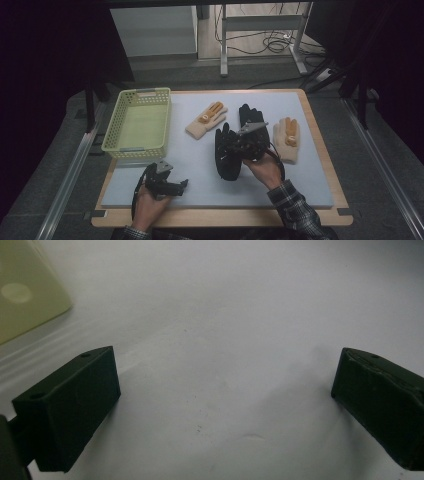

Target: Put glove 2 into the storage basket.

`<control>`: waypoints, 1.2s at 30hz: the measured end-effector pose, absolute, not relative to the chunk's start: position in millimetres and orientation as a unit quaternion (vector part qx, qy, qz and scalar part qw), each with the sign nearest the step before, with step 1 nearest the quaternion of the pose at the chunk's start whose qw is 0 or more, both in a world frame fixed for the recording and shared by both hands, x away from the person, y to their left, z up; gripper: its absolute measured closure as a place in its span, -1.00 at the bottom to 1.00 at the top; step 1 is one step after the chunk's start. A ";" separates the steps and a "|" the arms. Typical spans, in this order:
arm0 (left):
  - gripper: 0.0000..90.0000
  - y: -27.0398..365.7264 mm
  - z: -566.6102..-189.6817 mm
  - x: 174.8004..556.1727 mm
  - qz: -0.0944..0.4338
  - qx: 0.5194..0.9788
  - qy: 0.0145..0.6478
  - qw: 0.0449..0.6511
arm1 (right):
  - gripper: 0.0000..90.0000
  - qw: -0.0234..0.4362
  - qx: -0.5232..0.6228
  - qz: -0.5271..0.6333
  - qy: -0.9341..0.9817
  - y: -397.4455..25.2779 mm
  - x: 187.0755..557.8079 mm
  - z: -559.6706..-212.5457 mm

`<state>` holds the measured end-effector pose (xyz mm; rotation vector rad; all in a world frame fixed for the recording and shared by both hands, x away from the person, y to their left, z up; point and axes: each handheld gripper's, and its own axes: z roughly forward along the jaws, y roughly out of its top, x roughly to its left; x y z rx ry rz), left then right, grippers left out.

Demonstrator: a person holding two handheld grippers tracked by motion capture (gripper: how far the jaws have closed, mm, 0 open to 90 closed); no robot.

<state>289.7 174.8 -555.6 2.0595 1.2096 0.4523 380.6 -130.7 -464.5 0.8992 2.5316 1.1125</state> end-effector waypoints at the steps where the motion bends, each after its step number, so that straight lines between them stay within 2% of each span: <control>1: -1.00 174.5 -555.8 289.7 0.175 0.793 0.468 0.349 | 0.73 0.123 0.312 0.375 0.864 -133.3 372.4 -472.0; 7: -1.00 174.9 -555.6 289.7 0.175 0.795 0.466 0.347 | 0.68 0.115 0.314 0.367 0.868 -135.0 365.1 -494.4; 9: -1.00 174.9 -555.6 289.7 0.175 0.794 0.466 0.348 | 0.46 0.112 0.315 0.361 0.871 -134.6 364.6 -504.9; 10: -1.00 174.9 -555.6 289.7 0.175 0.794 0.466 0.348 | 0.19 0.101 0.318 0.357 0.872 -134.8 364.9 -512.7; 15: -1.00 174.9 -555.7 289.6 0.175 0.794 0.466 0.348 | -0.04 0.099 0.323 0.373 0.864 -141.2 364.3 -506.6; 27: -1.00 174.8 -555.7 289.6 0.175 0.794 0.467 0.348 | -0.08 0.112 0.332 0.380 0.856 -162.5 370.4 -495.9; 36: -1.00 174.9 -555.7 289.6 0.175 0.794 0.466 0.348 | -0.09 0.137 0.348 0.381 0.846 -178.5 389.8 -488.2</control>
